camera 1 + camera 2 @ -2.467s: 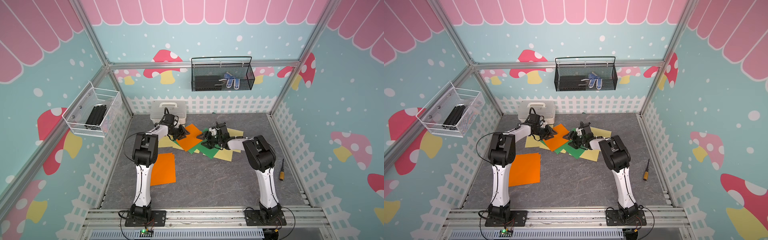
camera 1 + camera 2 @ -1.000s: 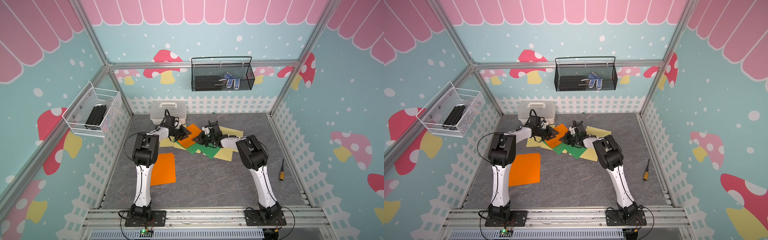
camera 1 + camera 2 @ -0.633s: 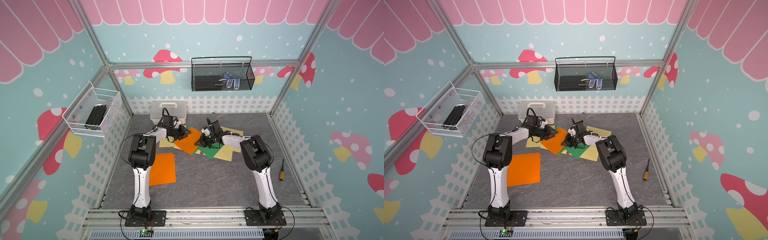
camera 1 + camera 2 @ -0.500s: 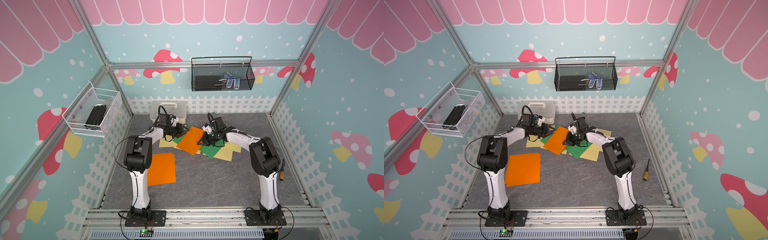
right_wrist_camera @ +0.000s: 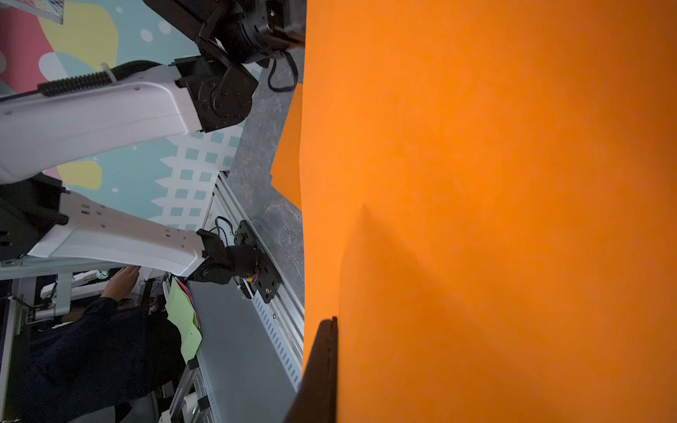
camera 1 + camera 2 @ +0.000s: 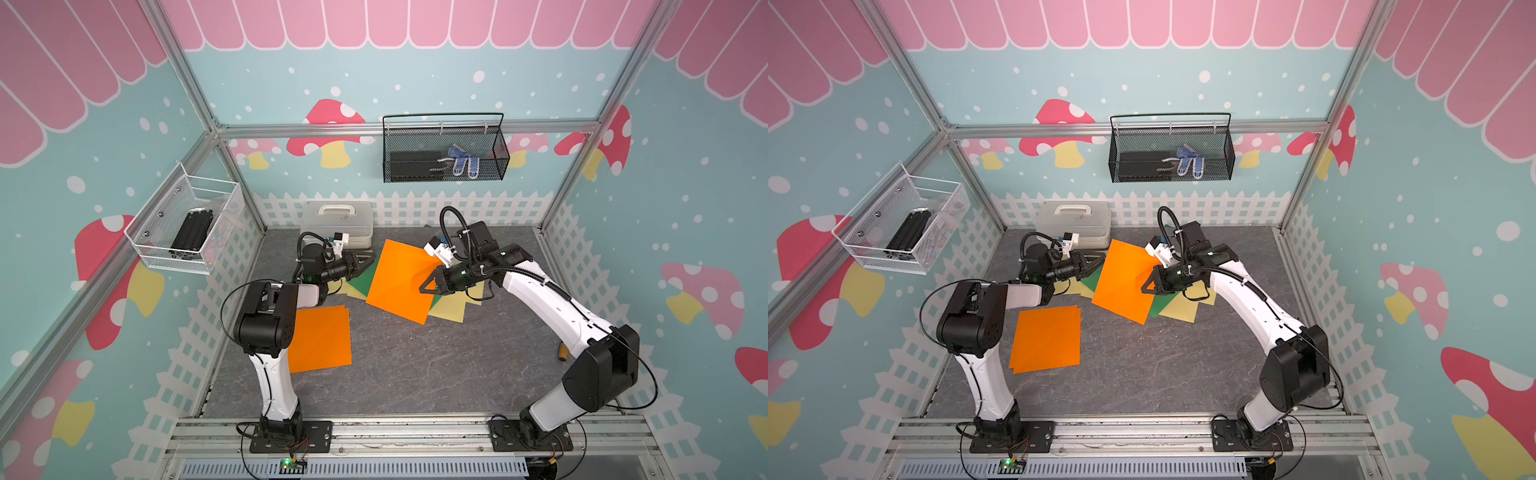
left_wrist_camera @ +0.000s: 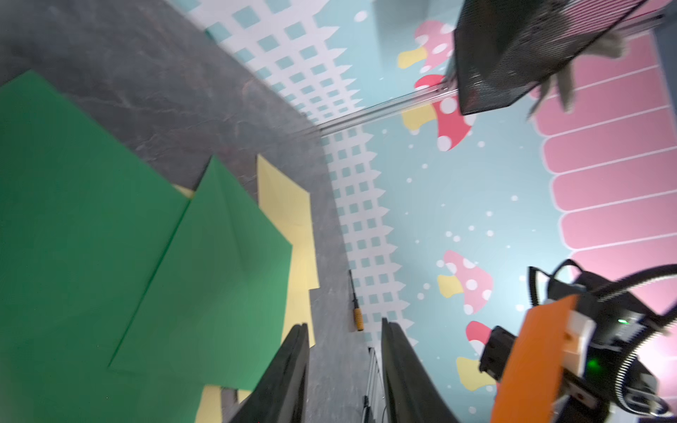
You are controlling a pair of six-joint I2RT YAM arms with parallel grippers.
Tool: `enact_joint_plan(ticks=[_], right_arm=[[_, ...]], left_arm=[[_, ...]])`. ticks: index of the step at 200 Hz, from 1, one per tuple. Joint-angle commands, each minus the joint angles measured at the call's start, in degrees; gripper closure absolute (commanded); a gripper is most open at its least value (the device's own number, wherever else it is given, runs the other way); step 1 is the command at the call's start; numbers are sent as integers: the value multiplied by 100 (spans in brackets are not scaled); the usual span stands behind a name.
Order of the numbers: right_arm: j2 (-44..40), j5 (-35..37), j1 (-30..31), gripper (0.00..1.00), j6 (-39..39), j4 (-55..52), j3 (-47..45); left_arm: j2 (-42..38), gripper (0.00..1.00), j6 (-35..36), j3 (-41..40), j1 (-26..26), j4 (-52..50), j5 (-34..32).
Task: Sort the scattered colored papers by color
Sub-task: Pick up the colored paper from the center of the board.
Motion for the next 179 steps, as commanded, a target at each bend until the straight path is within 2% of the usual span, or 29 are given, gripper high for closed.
enact_joint_plan(ticks=[1,55,137,179], right_arm=[[-181,-75,-34,100,-348,-469,-95],[-225,-101,-68,100,-400,-530,6],[57,-259,-68,100,-495,-708,497],[143,-258,-68,100,-559,-764,586]], left_arm=[[50,64,-1294,-52,136,2289,252],[-237,65,-1315,15,35,2289,614],[-331,66,-1254,-85,-293,2293,848],[-517,66,-1222,-164,-294,2284,848]])
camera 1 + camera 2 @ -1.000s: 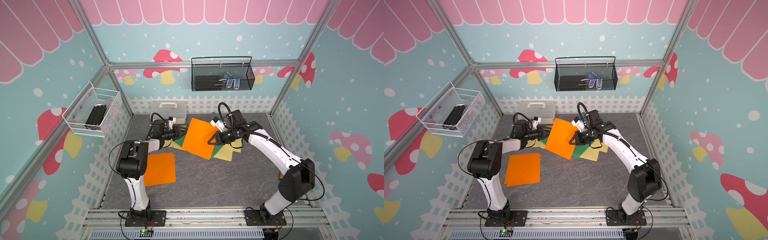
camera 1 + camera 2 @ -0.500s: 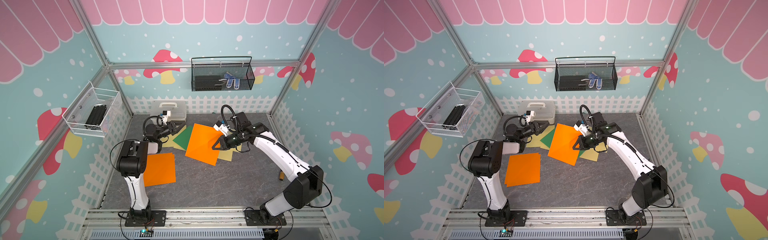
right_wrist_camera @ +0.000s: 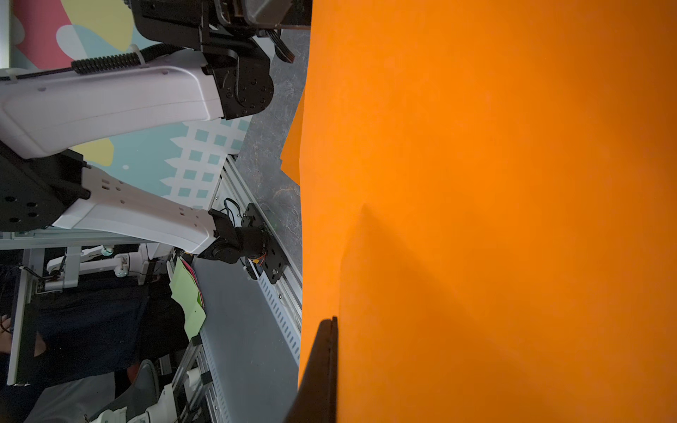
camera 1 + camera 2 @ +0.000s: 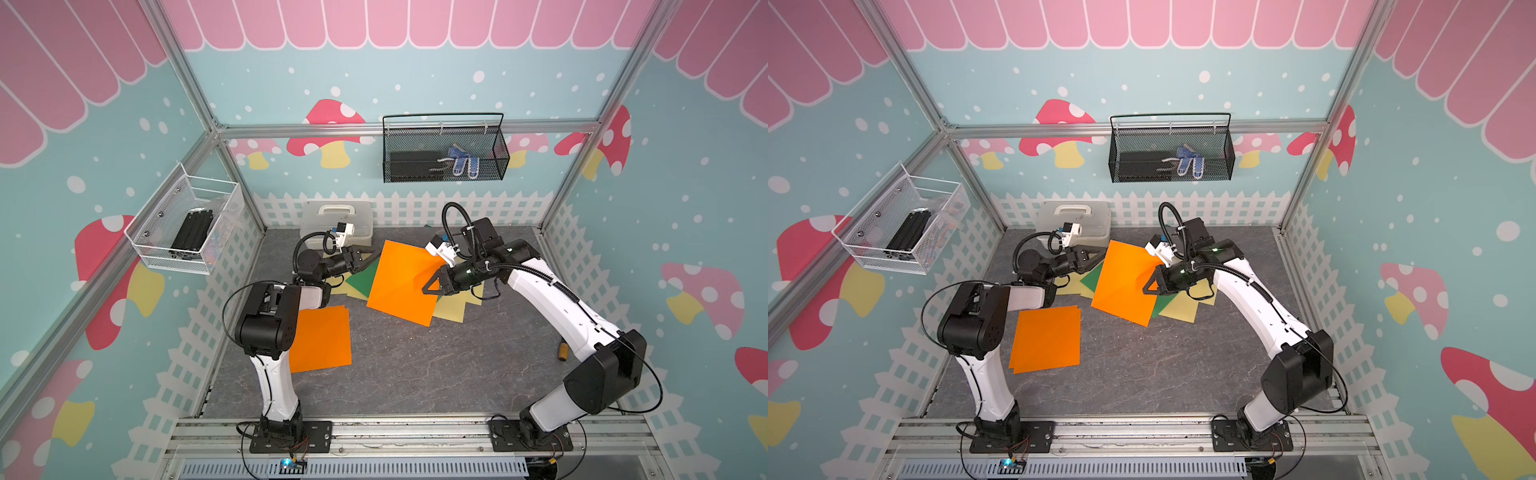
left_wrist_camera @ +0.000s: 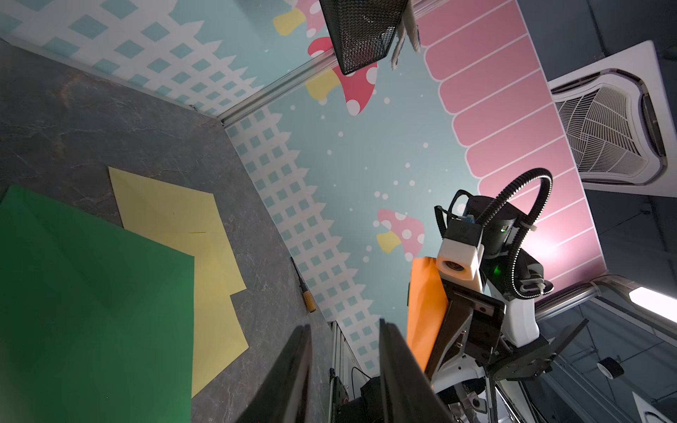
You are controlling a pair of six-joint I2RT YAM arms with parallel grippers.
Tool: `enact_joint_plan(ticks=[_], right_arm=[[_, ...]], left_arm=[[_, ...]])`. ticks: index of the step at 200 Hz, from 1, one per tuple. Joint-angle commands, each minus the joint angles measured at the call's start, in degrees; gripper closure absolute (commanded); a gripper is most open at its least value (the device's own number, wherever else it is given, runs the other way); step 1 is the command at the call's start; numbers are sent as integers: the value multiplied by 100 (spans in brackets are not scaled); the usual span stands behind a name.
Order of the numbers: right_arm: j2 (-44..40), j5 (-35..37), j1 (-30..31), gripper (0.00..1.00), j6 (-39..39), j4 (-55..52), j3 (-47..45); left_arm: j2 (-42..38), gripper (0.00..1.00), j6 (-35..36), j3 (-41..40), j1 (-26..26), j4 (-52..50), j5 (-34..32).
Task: Sort the scattered colored papers by color
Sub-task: Pick up the colored paper from the center of the board.
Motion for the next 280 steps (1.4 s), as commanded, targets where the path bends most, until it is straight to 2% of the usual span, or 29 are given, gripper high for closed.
enact_joint_plan(ticks=[1,109,173,194,216,280], right_arm=[[94,-110,-38,100,-215,-190,184],[287,-116,-39,100,-296,-242,422],[397,-39,-47,100,-435,-364,618],[386,80,-105,100,-528,-508,748],[300,12,-195,100,-646,-582,816],[76,-91,-249,100,-820,-651,723]], left_arm=[[-271,66,-88,-39,2,328,166],[-344,66,-168,-63,-196,343,294],[-687,73,-53,-398,-286,210,428],[-859,74,180,-588,-285,-25,491],[-1081,73,720,-797,-304,-627,491],[-1589,73,1963,-683,-411,-2435,485]])
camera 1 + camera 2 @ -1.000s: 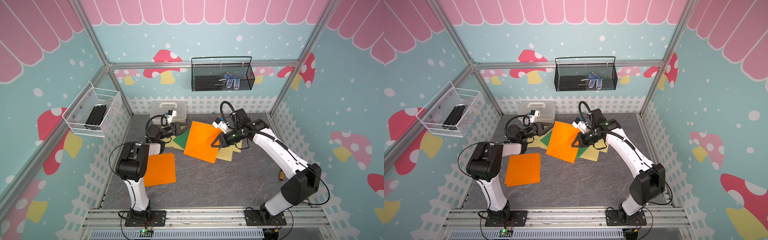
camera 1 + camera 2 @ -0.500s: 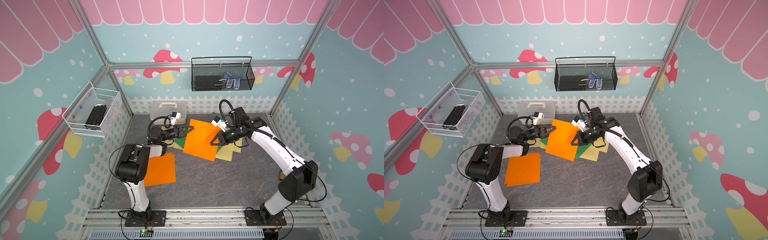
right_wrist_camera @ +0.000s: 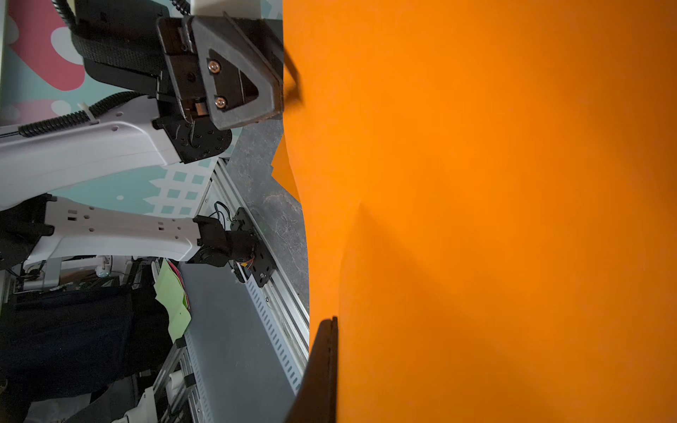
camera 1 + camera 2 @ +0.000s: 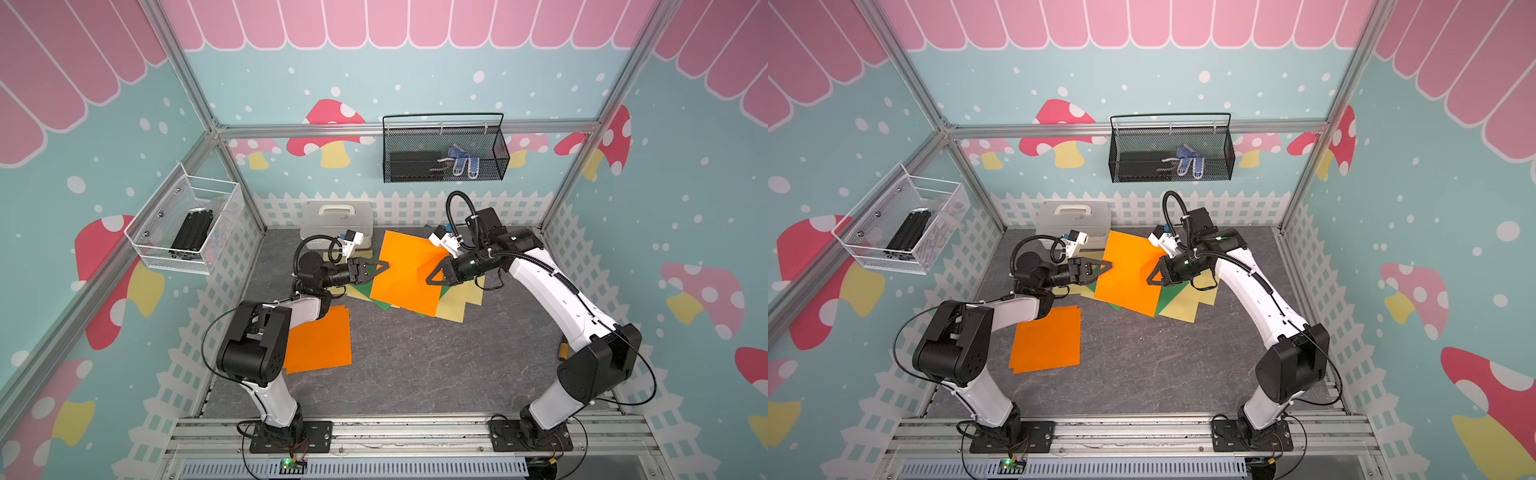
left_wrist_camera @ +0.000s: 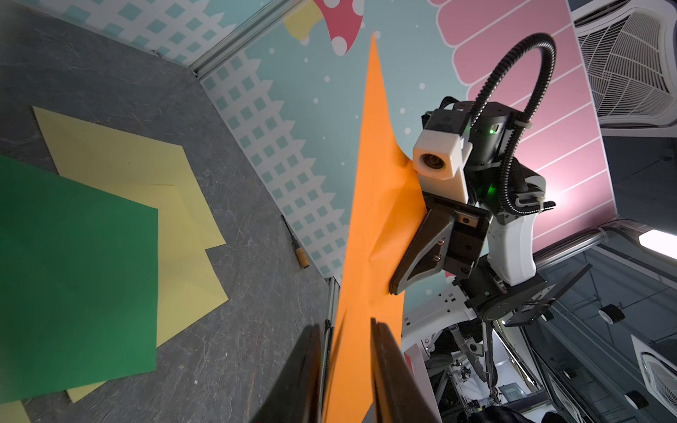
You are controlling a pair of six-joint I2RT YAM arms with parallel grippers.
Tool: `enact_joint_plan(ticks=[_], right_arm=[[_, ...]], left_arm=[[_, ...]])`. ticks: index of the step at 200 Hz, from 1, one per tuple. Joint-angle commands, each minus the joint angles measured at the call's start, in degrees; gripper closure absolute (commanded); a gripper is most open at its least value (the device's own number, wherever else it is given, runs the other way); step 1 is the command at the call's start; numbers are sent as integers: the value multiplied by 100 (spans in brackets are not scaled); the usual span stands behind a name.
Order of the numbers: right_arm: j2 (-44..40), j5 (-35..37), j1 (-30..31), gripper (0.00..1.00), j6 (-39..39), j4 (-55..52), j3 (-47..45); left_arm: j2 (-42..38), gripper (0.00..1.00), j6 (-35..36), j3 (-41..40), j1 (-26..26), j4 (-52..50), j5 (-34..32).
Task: Sort the scattered colored papers by color
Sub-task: Pick up the colored paper from the center of the board.
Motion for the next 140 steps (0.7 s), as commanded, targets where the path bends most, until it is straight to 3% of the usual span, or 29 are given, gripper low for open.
enact_joint_plan(ticks=[1,46,140], right_arm=[[-216,-132,-2,100,-269,-171,-3],[-264,-177,-3,100,-256,-166,-40],[-487,-202,42,100,-270,-125,-358]], left_arm=[[-254,74,623,94,-19,-787,105],[-376,80,1006,117,-131,-1310,95],[-509,88,960,253,-145,-1366,136]])
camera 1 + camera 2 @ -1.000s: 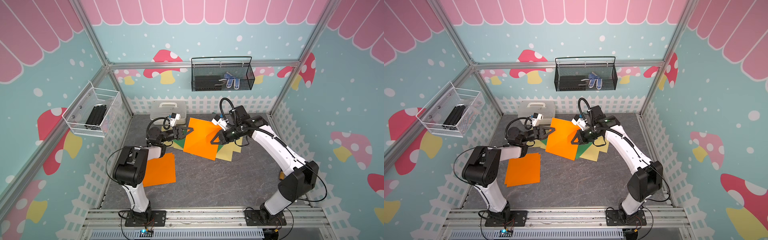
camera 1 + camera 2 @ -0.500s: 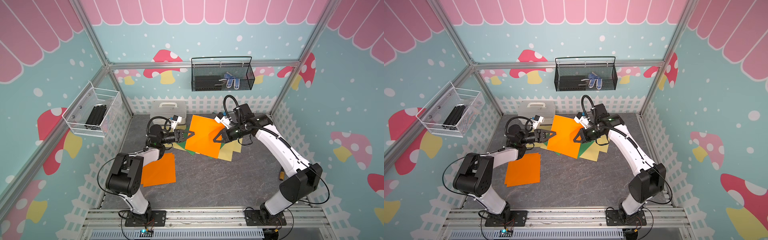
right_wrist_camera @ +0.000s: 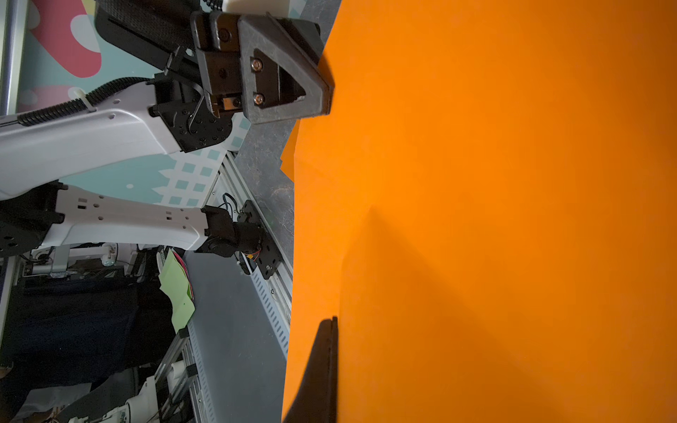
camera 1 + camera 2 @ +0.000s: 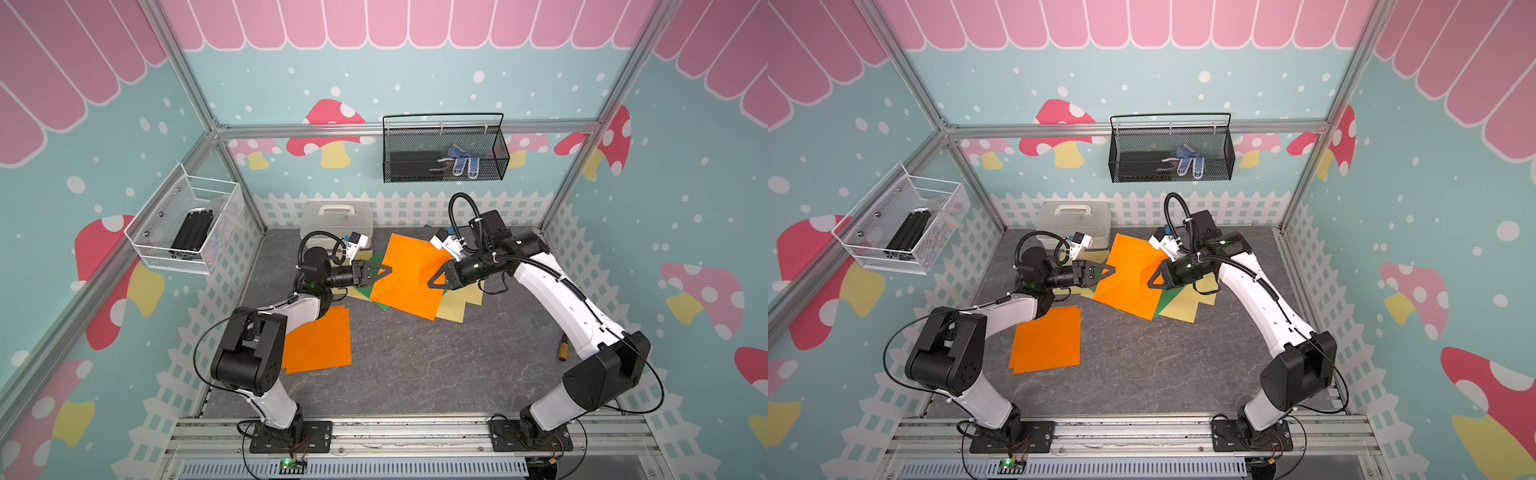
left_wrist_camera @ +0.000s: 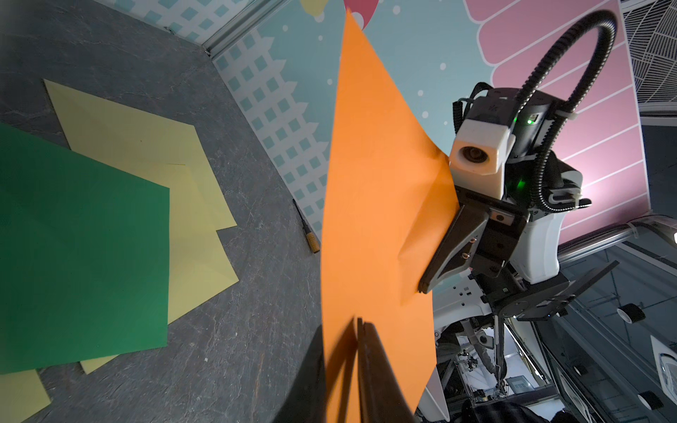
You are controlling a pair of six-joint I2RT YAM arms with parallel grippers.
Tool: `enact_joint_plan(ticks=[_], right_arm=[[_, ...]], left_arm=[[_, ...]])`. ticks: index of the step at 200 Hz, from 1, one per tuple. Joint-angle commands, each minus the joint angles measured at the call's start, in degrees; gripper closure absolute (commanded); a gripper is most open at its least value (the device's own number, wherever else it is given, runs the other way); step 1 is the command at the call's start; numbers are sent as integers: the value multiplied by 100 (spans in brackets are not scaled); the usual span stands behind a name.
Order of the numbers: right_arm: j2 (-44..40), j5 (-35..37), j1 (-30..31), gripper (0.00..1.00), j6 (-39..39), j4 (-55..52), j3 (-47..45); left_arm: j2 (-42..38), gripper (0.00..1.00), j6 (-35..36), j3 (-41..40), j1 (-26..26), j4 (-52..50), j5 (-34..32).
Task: Sort the scattered colored papers by color
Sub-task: Pick up the colored paper from the center of the board.
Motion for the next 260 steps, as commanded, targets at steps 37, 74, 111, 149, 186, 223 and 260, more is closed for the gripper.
enact_joint_plan(ticks=[37,74,111,149,186,223,260], right_arm=[[-180,56,36,95,-194,-105,-65],[-130,215,36,59,-105,-105,-9],[-313,318,-8,42,514,461,-182],[-650,205,-15,42,1552,1815,-1179],[-997,184,-17,42,2274,3068,-2020],[-1113,312,-26,44,2638,4014,-2335],[-1139,369,-183,46,3247,5055,-2521]], left_arm=[[-356,100,125,105,-75,-68,103],[-496,100,499,114,-93,-582,-16],[-546,100,326,-1,-6,-392,-336],[52,100,-2082,-304,208,3050,-621],[95,100,-2274,-364,224,3333,-850],[-33,100,-2318,-370,136,3328,-845],[-175,100,-2336,-418,158,3333,-854]])
